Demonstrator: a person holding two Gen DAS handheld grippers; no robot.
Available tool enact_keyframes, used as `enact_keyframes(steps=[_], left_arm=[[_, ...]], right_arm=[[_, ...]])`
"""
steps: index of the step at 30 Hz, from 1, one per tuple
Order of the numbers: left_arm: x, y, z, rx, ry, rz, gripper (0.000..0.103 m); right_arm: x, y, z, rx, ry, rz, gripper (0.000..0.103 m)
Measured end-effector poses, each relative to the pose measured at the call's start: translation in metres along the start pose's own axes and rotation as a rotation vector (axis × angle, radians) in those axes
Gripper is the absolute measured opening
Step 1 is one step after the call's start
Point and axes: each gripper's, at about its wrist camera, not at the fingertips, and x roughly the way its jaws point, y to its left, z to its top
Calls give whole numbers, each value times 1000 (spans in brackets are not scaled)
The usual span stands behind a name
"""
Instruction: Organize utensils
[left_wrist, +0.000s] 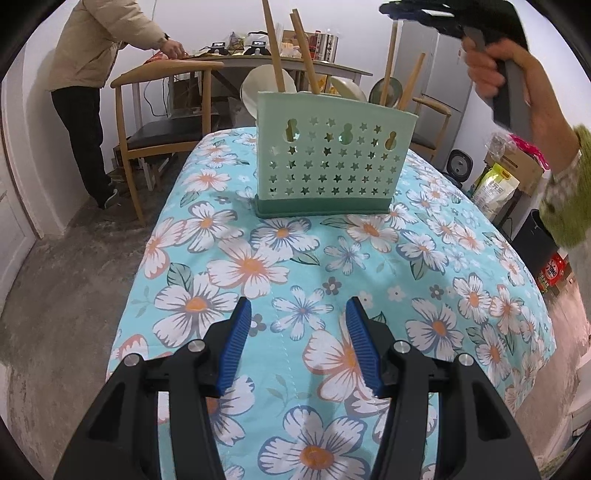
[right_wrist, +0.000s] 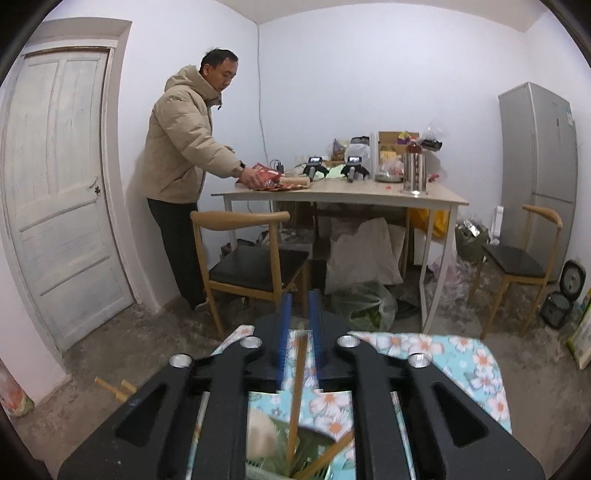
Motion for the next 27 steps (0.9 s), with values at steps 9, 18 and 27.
enact_keyframes(steps=[9,18,27], left_arm=[[-24,-8,6,15,-54,24,68],[-53,-13,23,-15,-110,98,97],[-60,-7,40,-84,-87,200,97]], right_arm=[[-81,-11,-20,107,-44,30,53],[-121,10,-93,105,163,-23,90],[-135,32,-151,57,265,-193,95]])
